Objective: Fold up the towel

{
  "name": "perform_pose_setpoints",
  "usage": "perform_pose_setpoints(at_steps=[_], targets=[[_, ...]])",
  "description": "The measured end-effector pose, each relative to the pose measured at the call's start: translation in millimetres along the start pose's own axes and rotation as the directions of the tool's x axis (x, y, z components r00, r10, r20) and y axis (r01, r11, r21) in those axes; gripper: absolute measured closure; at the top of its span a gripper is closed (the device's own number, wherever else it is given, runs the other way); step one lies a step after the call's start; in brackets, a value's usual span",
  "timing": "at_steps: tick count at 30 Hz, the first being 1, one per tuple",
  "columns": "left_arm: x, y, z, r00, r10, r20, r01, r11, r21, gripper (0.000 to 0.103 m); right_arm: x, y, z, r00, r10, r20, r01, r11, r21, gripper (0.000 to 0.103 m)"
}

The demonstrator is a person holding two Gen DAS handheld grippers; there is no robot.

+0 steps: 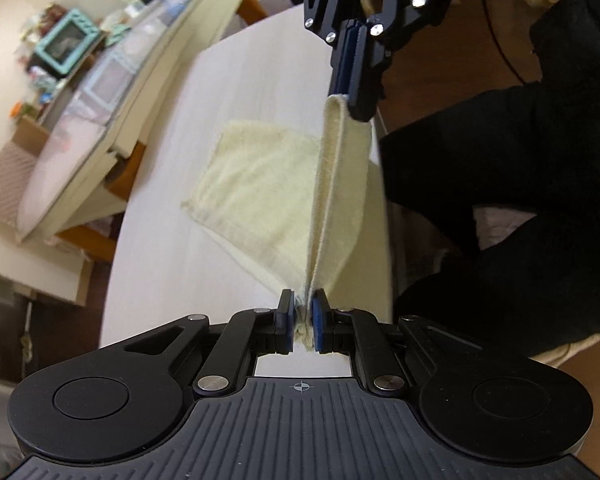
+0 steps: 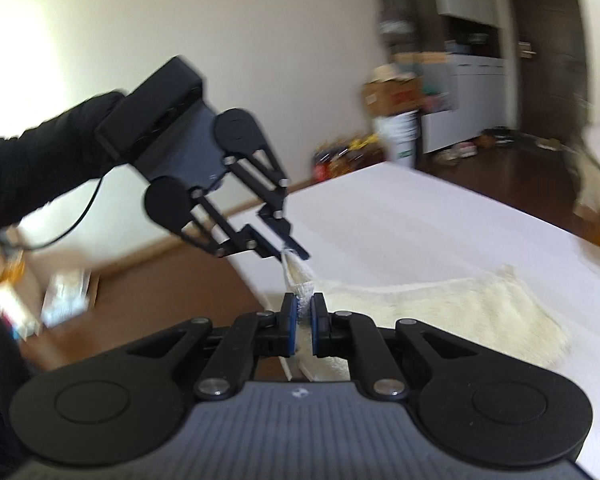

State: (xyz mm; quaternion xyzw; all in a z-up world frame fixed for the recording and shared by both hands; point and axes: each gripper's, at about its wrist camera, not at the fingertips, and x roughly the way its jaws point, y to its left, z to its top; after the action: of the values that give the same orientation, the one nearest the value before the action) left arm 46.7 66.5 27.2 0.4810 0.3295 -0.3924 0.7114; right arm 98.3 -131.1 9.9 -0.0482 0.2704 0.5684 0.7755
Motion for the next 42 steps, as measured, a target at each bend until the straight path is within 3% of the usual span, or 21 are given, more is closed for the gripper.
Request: perform_pose_setpoints(at_steps=[5, 9, 14, 18, 24, 37, 39, 42], targets=[[30.9, 64.8, 42.5, 0.999, -0.004, -0.034, 0.005, 0.999, 0.039, 0.093, -5.3, -47.3, 1.1, 0.992, -0.111, 0.059, 0.103, 0.986, 0.129, 0.095], [66.3, 93.5, 59.7, 0.999, 0.001, -0.051, 0.001, 0.999, 0.036, 0.093, -3.8, -86.8, -2.3, 0.980, -0.189, 0.069, 0.168, 0.956, 0.241, 0.095], [113.0, 119.6, 74.2, 0.998, -0.023, -0.060, 0.024, 1.000, 0.009, 0.093, 3.5, -118.9, -10.5, 0.976, -0.213, 0.046, 0.188, 0.929, 0.319, 0.095], [130.3, 120.9, 79.4, 0.999, -0.023, -0.046, 0.025, 0.999, 0.046, 0.093, 7.2, -133.4, -17.2, 0.981, -0.190, 0.035, 0.166, 0.921, 0.352, 0.094], [121.9, 102.3, 68.6, 0.999, 0.030, -0.015, -0.027, 0.988, 0.150, 0.093, 12.7, -155.2, -27.1, 0.988, -0.155, 0.020, 0.134, 0.907, 0.400, 0.076], [103.9, 82.6, 52.8, 0.990, 0.117, 0.072, -0.129, 0.974, 0.187, 0.093, 58.9, -198.9, -36.4, 0.997, -0.069, -0.016, 0.068, 0.862, 0.502, 0.075], [101.2, 80.2, 51.9, 0.989, 0.122, 0.080, -0.135, 0.973, 0.190, 0.092, 53.5, -194.7, -38.3, 0.996, -0.087, -0.003, 0.077, 0.864, 0.498, 0.078], [101.6, 77.9, 51.0, 0.989, 0.129, 0.075, -0.142, 0.970, 0.198, 0.091, 45.4, -188.4, -41.1, 0.993, -0.114, 0.017, 0.091, 0.866, 0.492, 0.095]])
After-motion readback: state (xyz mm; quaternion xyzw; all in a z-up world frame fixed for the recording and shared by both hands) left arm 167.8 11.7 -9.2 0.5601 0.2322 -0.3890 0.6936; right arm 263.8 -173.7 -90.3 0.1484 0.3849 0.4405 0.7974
